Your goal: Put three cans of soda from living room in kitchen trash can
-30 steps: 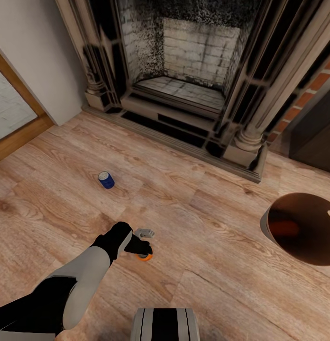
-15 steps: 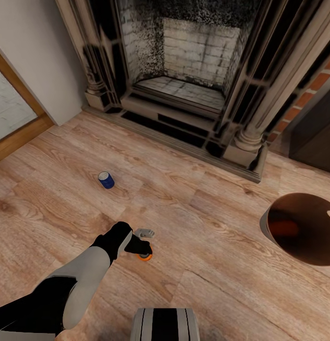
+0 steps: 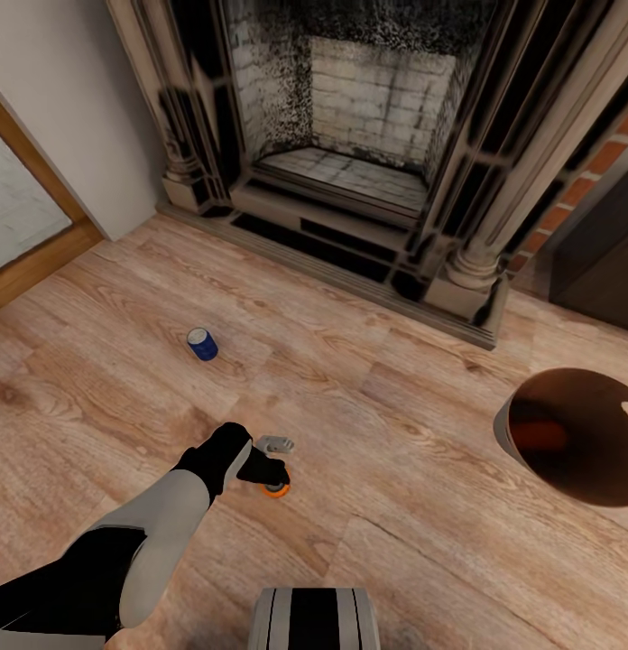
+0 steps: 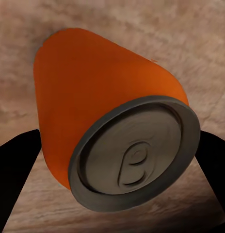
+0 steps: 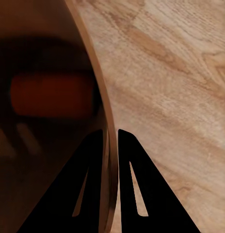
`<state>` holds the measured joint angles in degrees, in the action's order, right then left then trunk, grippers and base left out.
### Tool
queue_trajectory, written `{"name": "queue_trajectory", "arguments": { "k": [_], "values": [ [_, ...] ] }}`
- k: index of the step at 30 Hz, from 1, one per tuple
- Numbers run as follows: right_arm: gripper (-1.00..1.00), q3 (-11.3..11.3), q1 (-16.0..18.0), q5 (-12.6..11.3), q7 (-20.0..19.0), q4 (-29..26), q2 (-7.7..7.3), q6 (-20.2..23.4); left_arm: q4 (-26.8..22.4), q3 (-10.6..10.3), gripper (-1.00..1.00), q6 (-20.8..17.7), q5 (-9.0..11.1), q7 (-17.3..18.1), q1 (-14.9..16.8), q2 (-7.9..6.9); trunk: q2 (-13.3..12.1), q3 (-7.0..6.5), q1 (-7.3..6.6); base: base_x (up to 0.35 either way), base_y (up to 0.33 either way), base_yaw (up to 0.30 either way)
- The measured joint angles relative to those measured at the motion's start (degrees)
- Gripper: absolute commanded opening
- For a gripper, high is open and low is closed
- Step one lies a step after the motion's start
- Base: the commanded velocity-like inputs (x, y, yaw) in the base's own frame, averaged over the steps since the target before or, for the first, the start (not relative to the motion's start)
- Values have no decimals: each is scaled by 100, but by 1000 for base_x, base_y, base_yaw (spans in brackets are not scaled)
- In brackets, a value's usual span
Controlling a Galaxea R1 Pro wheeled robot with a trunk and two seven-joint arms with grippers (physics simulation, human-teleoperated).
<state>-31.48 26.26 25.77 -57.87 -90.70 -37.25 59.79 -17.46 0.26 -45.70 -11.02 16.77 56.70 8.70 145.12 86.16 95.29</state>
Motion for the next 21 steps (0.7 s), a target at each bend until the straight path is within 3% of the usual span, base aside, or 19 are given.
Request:
{"name": "queue_trajectory", "arguments": {
  "k": [21],
  "values": [
    [-100,6,0,-2,0,0,2,-1,-4,-6,-100,-1,6,42,0,-3,-28,-465,-54,0,0,0]
  ]
}}
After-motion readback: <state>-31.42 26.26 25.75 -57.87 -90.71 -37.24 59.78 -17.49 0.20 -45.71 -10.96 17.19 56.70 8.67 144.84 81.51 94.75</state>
